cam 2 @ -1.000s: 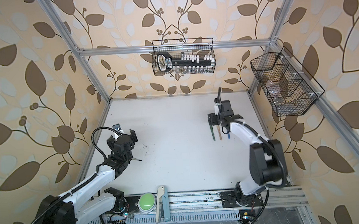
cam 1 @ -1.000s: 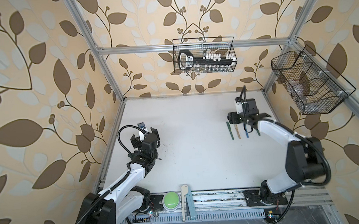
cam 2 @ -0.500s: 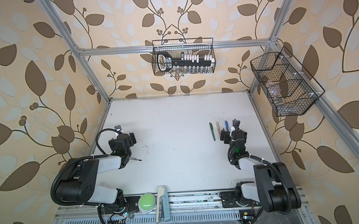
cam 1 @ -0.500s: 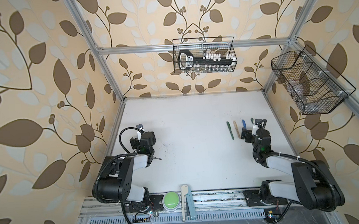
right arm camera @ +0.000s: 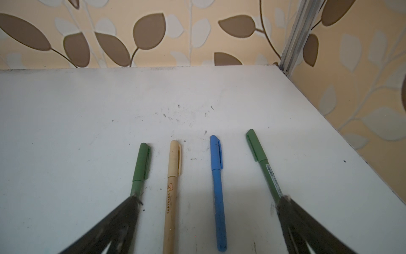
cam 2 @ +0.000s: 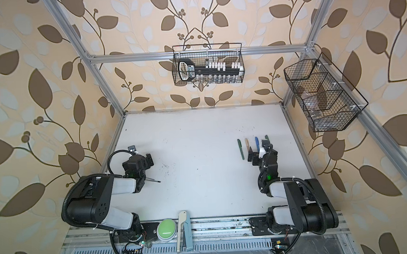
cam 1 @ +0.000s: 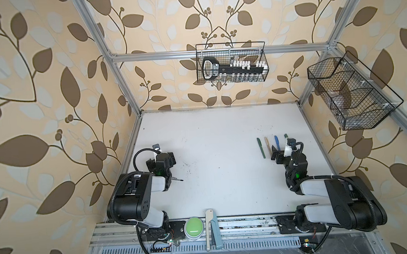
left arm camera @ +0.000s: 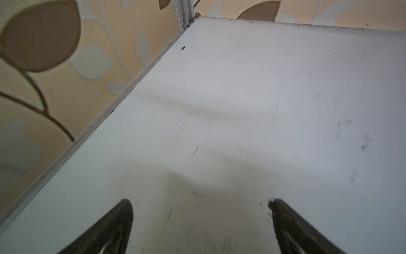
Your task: Insert the pens into the pen caps
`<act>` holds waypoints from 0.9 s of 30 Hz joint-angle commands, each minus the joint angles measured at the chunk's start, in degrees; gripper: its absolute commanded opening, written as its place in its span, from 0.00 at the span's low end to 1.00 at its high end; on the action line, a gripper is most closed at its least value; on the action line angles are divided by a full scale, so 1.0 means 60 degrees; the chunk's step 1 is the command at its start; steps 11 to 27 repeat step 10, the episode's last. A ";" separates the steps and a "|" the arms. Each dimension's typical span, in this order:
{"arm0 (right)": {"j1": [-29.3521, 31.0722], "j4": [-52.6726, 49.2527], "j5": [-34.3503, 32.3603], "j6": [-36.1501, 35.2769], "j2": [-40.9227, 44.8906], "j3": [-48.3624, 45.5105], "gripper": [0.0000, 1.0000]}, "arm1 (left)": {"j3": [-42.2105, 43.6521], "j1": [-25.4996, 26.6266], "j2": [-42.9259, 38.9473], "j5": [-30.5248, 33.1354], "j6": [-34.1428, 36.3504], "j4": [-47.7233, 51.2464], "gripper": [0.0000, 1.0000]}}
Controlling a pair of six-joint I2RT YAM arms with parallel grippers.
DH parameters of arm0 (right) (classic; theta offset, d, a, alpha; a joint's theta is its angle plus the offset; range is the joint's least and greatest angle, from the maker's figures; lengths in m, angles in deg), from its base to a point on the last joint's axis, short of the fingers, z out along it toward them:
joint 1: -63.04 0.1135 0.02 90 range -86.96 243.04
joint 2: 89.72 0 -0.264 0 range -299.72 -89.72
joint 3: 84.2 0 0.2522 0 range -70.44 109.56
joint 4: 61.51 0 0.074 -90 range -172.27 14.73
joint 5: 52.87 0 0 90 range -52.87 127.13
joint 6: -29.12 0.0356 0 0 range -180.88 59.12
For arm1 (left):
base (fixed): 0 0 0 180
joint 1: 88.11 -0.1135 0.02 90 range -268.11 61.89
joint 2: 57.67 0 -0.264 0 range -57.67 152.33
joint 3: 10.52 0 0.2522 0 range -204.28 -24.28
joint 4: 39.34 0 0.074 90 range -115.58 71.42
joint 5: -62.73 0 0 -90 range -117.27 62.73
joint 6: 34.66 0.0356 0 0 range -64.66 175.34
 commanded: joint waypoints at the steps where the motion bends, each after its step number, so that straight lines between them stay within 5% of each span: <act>1: -0.0044 0.0333 0.0220 -0.0186 0.0065 0.0216 1.00 | -0.0341 -0.0001 -0.0172 -0.0085 -0.0214 -0.0079 0.99; 27: -0.0029 0.0339 0.0202 -0.0185 0.0019 0.0227 1.00 | -0.0370 -0.0001 -0.0116 -0.0066 -0.0182 -0.0102 0.99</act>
